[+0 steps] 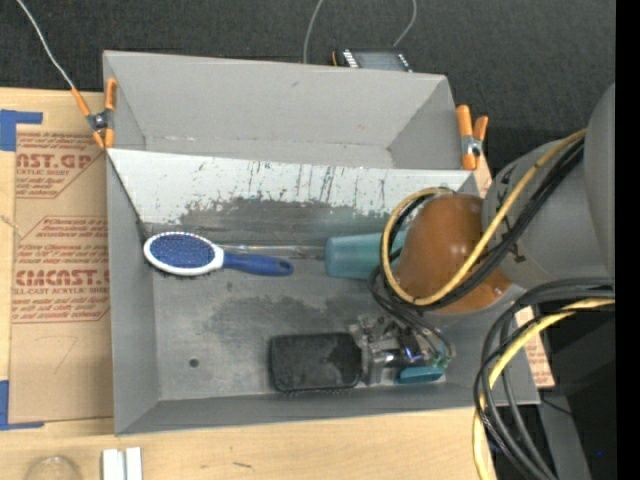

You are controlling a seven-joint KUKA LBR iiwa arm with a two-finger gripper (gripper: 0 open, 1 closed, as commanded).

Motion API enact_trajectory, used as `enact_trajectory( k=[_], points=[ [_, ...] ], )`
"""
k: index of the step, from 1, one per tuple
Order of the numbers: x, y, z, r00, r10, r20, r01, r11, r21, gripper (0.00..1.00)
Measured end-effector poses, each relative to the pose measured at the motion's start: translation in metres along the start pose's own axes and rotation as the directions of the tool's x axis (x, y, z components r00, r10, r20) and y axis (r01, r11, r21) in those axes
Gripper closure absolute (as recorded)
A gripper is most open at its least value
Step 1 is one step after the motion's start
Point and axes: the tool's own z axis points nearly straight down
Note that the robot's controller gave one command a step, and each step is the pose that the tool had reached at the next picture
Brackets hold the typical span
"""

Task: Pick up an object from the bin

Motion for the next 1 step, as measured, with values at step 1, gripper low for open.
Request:
enact_trajectory(
  k=[1],
  points=[
    [-0.0092, -0.0626, -0.0248, 0.992, -0.123, 0.003, 0.123, 0.992, 0.003, 1.00]
  ],
)
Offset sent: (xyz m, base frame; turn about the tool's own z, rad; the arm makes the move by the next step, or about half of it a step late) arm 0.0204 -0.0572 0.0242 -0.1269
